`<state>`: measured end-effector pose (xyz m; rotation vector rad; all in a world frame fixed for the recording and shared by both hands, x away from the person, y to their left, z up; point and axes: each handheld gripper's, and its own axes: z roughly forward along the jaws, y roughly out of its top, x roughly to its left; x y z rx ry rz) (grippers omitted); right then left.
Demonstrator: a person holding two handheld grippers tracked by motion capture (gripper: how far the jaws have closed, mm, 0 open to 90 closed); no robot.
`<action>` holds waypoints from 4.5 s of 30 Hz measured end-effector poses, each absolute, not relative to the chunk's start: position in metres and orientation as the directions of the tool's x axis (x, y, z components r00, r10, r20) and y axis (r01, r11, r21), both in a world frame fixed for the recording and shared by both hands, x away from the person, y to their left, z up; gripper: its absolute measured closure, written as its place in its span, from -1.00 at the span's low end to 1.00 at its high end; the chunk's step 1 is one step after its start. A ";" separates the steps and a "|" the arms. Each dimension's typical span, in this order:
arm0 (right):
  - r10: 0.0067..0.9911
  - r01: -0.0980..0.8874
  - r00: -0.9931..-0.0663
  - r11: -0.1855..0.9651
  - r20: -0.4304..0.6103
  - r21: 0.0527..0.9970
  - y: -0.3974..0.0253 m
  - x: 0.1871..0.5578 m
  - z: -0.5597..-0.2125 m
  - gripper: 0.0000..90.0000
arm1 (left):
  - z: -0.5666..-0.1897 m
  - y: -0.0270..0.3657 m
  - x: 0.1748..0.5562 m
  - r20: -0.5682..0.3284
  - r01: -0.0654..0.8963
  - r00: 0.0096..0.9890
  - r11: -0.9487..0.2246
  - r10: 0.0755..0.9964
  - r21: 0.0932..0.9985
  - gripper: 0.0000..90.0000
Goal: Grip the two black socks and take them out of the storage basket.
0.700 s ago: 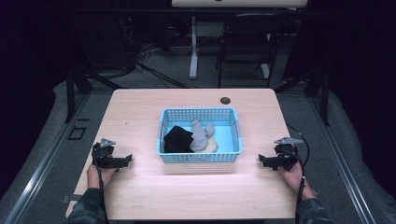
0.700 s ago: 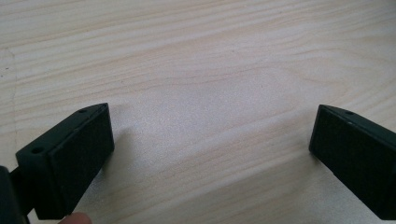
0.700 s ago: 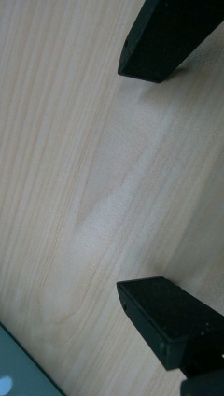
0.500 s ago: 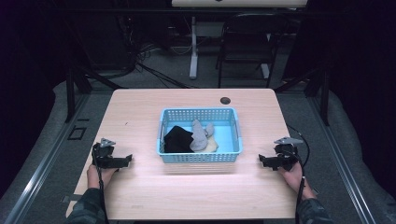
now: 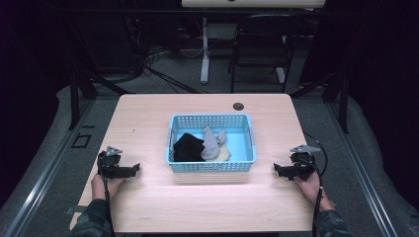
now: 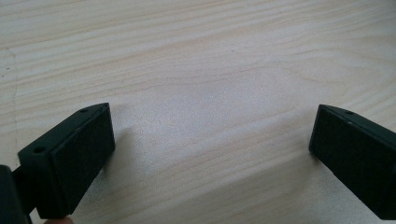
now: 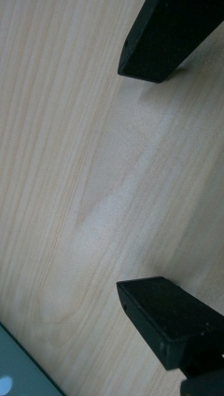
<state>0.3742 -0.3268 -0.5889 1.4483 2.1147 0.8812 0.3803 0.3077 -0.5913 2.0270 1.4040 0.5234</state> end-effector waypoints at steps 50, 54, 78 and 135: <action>0.933 0.659 -0.359 0.250 0.006 0.709 -0.327 0.374 -0.589 -1.00 | -0.505 0.286 0.377 -0.138 0.718 0.507 -0.328 0.851 0.614 -1.00; 0.933 0.660 -0.359 0.249 0.006 0.709 -0.327 0.374 -0.589 -1.00 | -0.491 0.279 0.377 -0.127 0.710 0.517 -0.342 0.846 0.615 -1.00; 0.933 0.657 -0.360 0.245 0.010 0.713 -0.327 0.374 -0.589 -1.00 | -0.440 0.229 0.387 -0.067 0.659 0.625 -0.479 0.778 0.580 -0.99; 0.929 0.656 -0.369 0.252 0.011 0.711 -0.327 0.374 -0.589 -1.00 | -0.486 0.113 0.446 -0.119 0.640 0.760 -0.704 0.638 0.308 0.96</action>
